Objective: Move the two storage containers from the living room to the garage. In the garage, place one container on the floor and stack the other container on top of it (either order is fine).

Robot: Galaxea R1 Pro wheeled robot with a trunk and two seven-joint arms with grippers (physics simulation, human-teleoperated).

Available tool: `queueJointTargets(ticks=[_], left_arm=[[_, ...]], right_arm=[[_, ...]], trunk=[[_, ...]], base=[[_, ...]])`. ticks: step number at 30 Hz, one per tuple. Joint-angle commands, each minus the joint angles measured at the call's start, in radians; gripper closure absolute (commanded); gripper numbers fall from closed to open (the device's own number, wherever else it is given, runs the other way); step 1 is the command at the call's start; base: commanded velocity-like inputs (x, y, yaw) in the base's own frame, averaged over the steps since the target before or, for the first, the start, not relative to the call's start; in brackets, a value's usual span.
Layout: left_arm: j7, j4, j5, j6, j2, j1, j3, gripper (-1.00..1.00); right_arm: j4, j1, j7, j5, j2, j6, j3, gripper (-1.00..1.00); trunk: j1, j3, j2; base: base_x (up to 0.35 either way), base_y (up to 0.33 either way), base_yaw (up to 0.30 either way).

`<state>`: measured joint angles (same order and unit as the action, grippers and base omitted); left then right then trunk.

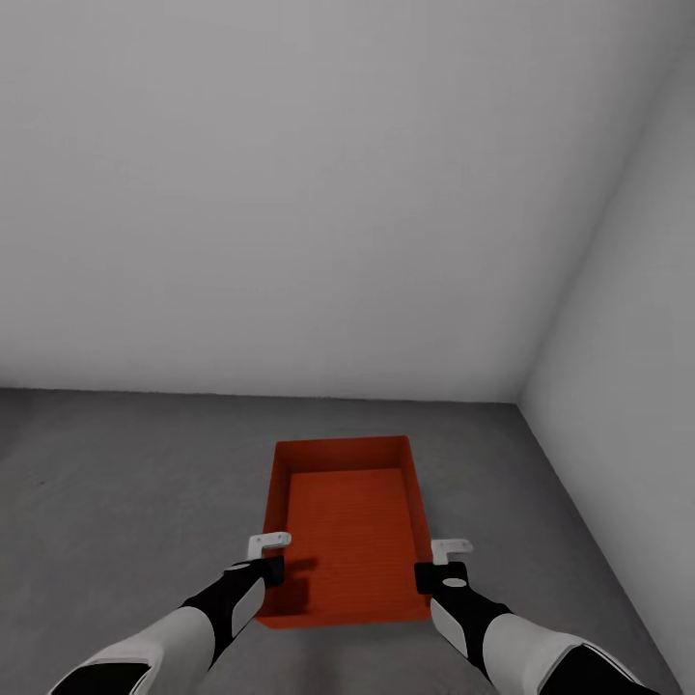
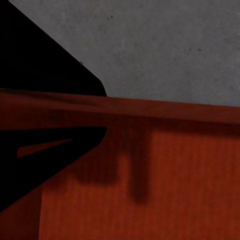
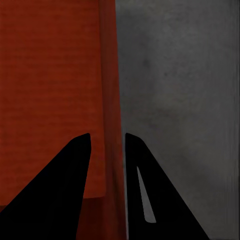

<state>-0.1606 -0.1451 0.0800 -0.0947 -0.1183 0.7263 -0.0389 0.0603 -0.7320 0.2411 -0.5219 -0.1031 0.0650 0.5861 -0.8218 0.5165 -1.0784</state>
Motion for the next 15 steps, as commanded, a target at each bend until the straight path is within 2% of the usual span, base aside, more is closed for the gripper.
queueJointTargets(ticks=[1, 6, 15], left_arm=[[-0.005, 0.010, 0.034, -0.005, 0.043, -0.001, 0.039, 1.00], [-0.005, 0.010, 0.034, -0.005, 0.043, -0.001, 0.040, 1.00], [-0.005, 0.010, 0.034, -0.005, 0.043, -0.001, 0.039, 1.00]], right_arm=[[0.004, -0.001, -0.056, 0.006, 0.016, 0.015, -0.028, 1.00], [0.004, -0.001, -0.056, 0.006, 0.016, 0.015, -0.028, 1.00], [0.004, -0.001, -0.056, 0.006, 0.016, 0.015, -0.028, 1.00]], trunk=[[0.000, 0.001, -0.001], [0.000, 0.001, -0.001], [0.000, 0.001, -0.001]], base=[[0.000, 0.000, -0.240], [0.000, 0.000, -0.231], [0.000, 0.000, -0.034]])
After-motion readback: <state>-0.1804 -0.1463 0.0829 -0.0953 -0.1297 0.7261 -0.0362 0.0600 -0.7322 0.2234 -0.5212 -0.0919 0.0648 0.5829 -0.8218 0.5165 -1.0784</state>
